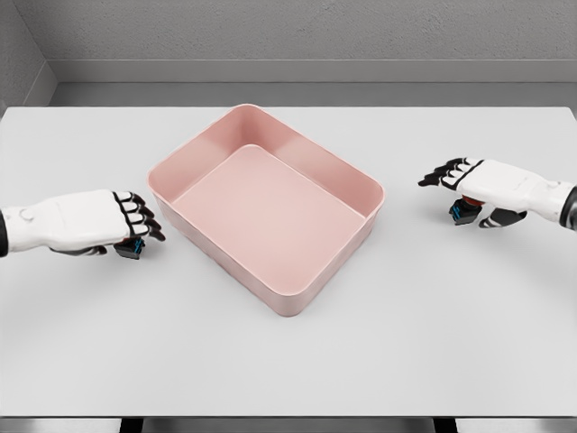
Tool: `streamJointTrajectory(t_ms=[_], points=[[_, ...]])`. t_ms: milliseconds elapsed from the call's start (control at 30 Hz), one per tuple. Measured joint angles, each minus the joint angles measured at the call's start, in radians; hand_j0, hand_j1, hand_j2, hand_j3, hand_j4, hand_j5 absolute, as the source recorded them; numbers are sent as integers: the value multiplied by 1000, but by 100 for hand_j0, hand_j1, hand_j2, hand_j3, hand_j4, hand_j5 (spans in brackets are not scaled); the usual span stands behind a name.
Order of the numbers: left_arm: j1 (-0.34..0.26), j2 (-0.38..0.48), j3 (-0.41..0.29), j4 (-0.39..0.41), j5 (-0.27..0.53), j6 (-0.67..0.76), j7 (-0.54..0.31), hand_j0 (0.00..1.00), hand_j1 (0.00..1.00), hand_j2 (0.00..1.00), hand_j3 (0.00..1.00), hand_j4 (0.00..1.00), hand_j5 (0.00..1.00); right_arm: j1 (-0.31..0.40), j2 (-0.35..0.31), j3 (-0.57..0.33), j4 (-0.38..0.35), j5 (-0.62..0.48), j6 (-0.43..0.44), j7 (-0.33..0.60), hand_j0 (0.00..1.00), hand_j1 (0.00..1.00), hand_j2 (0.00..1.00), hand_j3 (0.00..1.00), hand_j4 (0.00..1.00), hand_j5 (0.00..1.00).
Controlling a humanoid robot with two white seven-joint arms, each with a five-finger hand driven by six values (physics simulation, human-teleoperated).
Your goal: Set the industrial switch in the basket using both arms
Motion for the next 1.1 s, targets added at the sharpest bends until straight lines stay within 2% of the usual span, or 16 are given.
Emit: streamJointTrajectory(t_ms=[267, 467, 567, 633, 1033, 1100], points=[[-3, -3, -3, 18, -26, 0, 1, 83, 83, 83, 83, 83, 83, -12, 11, -1, 44, 26, 0, 1, 100, 100, 100, 100, 100, 100], [-6, -4, -3, 23, -33, 0, 1, 80, 80, 80, 80, 80, 80, -14, 20, -1, 52, 29, 0, 22, 96, 96, 96, 96, 96, 96], [-6, -11, -3, 36, -43, 0, 1, 79, 79, 79, 79, 79, 79, -14, 21, -1, 52, 29, 0, 25, 92, 92, 92, 92, 92, 92], [-6, -21, -3, 45, -55, 0, 1, 73, 73, 73, 73, 73, 73, -14, 22, -1, 50, 29, 0, 27, 89, 89, 89, 89, 89, 89], [-8, -30, -2, 55, -72, 0, 1, 70, 70, 70, 70, 70, 70, -15, 22, -1, 47, 29, 0, 29, 77, 77, 77, 77, 77, 77], [-8, -30, -2, 55, -73, 0, 1, 64, 64, 64, 64, 64, 64, -15, 21, -2, 47, 29, 0, 29, 76, 76, 76, 76, 76, 76]])
